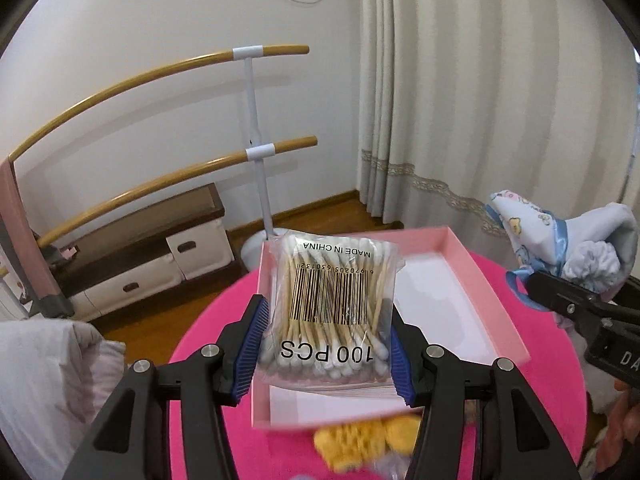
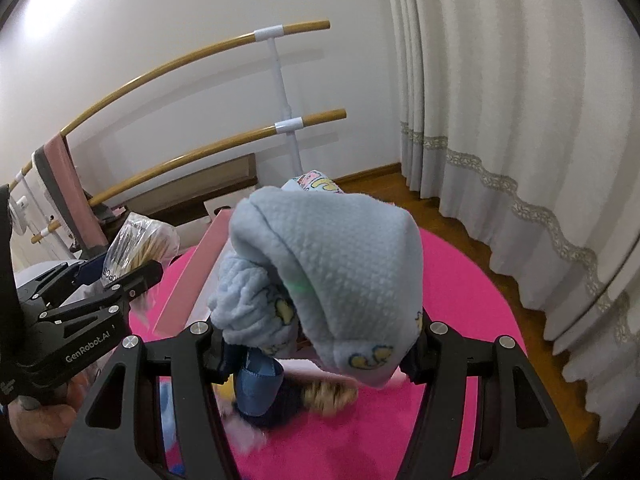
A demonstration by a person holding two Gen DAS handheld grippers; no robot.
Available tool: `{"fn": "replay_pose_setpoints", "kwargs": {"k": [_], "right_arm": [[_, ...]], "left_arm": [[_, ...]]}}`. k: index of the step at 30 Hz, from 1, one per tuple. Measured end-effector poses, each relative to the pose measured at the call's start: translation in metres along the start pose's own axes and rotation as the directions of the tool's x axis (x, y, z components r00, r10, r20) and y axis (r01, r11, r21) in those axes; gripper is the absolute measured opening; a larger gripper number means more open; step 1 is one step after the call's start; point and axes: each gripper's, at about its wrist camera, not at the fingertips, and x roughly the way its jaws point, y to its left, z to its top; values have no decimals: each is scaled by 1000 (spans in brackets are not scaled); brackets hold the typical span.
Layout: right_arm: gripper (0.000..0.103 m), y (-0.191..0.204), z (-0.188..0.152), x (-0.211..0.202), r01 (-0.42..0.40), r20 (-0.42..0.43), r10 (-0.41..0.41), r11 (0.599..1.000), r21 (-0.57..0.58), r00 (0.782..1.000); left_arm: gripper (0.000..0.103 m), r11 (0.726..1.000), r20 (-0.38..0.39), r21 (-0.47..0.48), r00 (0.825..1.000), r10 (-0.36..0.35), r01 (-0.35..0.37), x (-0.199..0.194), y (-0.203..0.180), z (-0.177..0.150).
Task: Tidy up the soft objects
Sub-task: 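Carry both held items into the pink box and open both tools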
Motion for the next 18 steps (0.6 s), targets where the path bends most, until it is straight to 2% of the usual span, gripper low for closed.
{"fn": "replay_pose_setpoints", "kwargs": {"k": [6,12,18], "right_arm": [[57,-4,32,58,19,-75,-19,1000,-2,997],[57,-5,40,100,35,-157,-37,999,-16,987],[58,-11,38,126,53,-220,-57,998,-24,974]], "left_arm": [[52,999,-37,-2,999,35,-35,68,-21,34],[52,1000,-107,-3,994,3,-3,135,-29,64],[54,1000,-158,15,987,-22,24,178,-25,87]]}}
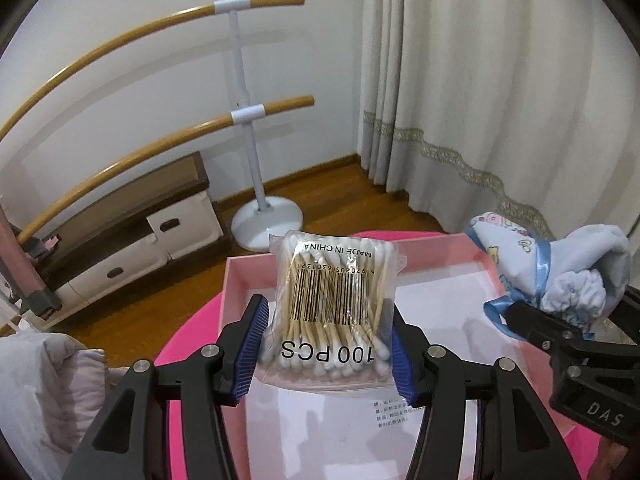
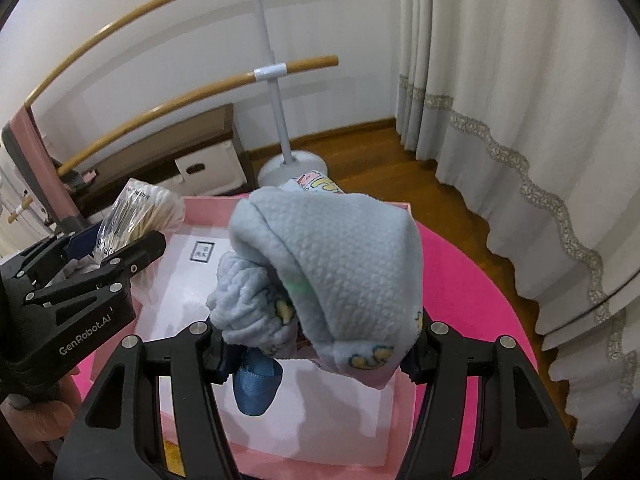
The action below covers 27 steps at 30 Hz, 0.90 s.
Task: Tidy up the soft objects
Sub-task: 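Carry both held items into the pink box and open both tools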
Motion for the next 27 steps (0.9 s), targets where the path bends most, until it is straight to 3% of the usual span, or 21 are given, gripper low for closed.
{"fn": "replay_pose_setpoints", "kwargs": {"k": [4,6,7,8,10,11,14,19,27], "right_arm": [[60,-2,1,18,9,-42,-9,1000,4,999],[64,-3,0,24,7,-61,-7,1000,10,998],[68,-5,-1,25,14,-60,-13,1000,13,998],[72,-6,0,25,19,-56,-18,1000,18,998],[96,-12,-1,21,29,-42,-28,999,39,999],[101,-14,-2,19,33,-38,-31,998,51,999],[103,-20,-5,8,7,-19,-6,997,76,1000],[103,-22,-17,-26,0,50,-6,994,110,999],[103,-8,-43,-99,-34,166,17,994,103,986]], "left_arm": [[66,1000,-44,10,999,1,0,24,3,24],[84,1000,-43,12,999,2,-1,32,2,35],[86,1000,-37,19,999,17,-17,34,3,39],[87,999,-34,28,999,33,-32,33,1,40],[91,999,-32,25,999,27,-27,30,1,41],[95,1000,-22,13,1000,18,-18,22,5,39],[103,1000,9,-8,1000,8,-8,1,15,26],[103,1000,59,-2,998,4,-4,-39,22,14],[103,1000,153,-25,988,22,-19,-120,29,-31]]}}
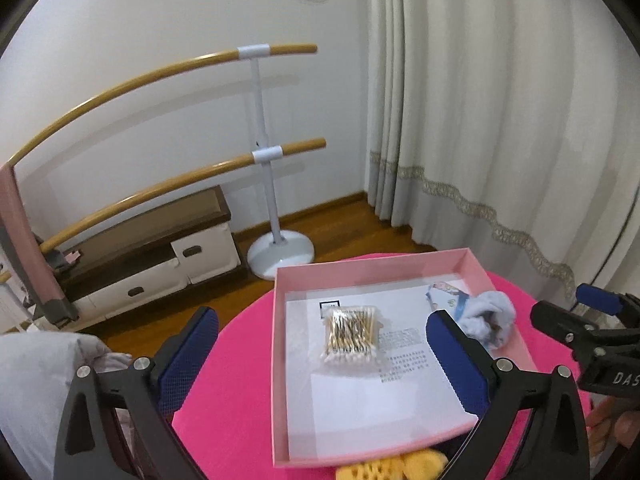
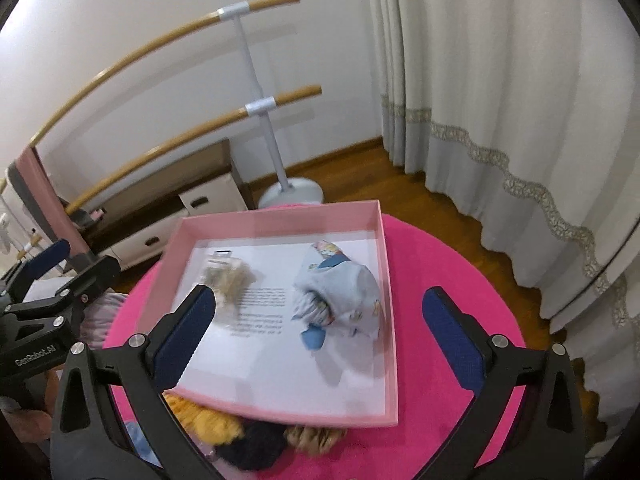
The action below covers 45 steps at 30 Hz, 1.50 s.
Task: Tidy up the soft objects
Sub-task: 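Carry both held items into the pink box and open both tools, then withdraw both tools from the box back over the table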
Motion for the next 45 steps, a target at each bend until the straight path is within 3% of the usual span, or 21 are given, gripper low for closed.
{"fn": "replay_pose_setpoints", "kwargs": {"k": [11,23,31,45], "right_arm": [[103,33,-58,-118,-18,170,23,999,-32,985],[103,47,-128,-198,118,304,-102,992,-36,947],[103,49,-159,-208,138,307,-122,990,-30,944],[103,55,-169,-198,121,273,-104,992,-44,956]], "left_arm": [[103,998,116,-34,991,59,-56,-109,-8,-100],[103,994,184,-55,977,108,-99,-207,-35,-201],[103,994,161,-44,981,111,-105,-235,-45,-227],[103,991,113,-84,987,113,-104,-242,-15,-223]]}}
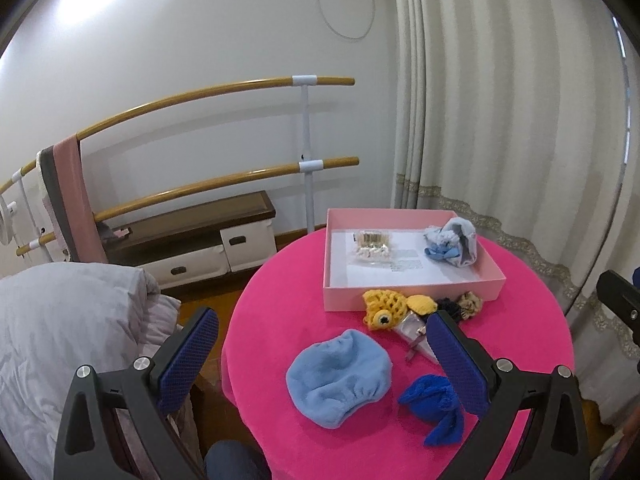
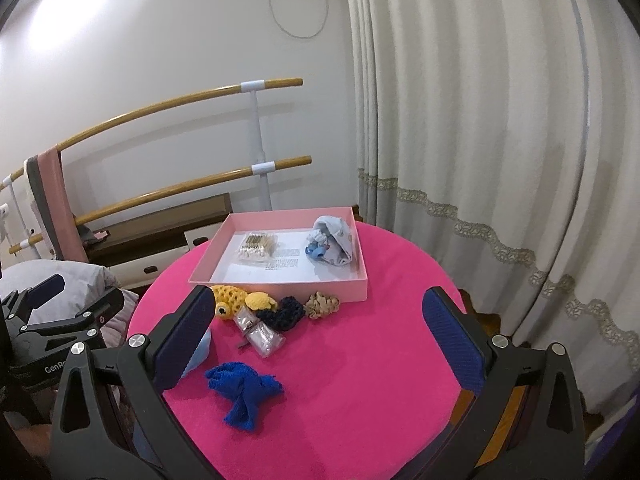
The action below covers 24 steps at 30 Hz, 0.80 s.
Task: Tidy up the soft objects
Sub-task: 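Withdraw both tools from the box back over the table, then grasp the light-blue cap with the left tool while the right tool grasps the dark-blue cloth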
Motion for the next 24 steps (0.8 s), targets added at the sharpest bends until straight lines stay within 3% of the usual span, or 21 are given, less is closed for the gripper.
{"fn": "replay_pose_setpoints", "kwargs": {"k": [14,24], "right_arm": [[103,9,-33,40,-52,-144,47,998,-30,988],[103,27,-66,79,-146,-286,119,987,-74,951]], "left_arm": [[103,1000,-138,6,990,-12,12,50,13,-12],[103,999,-228,25,973,-22,29,100,13,-26]]}}
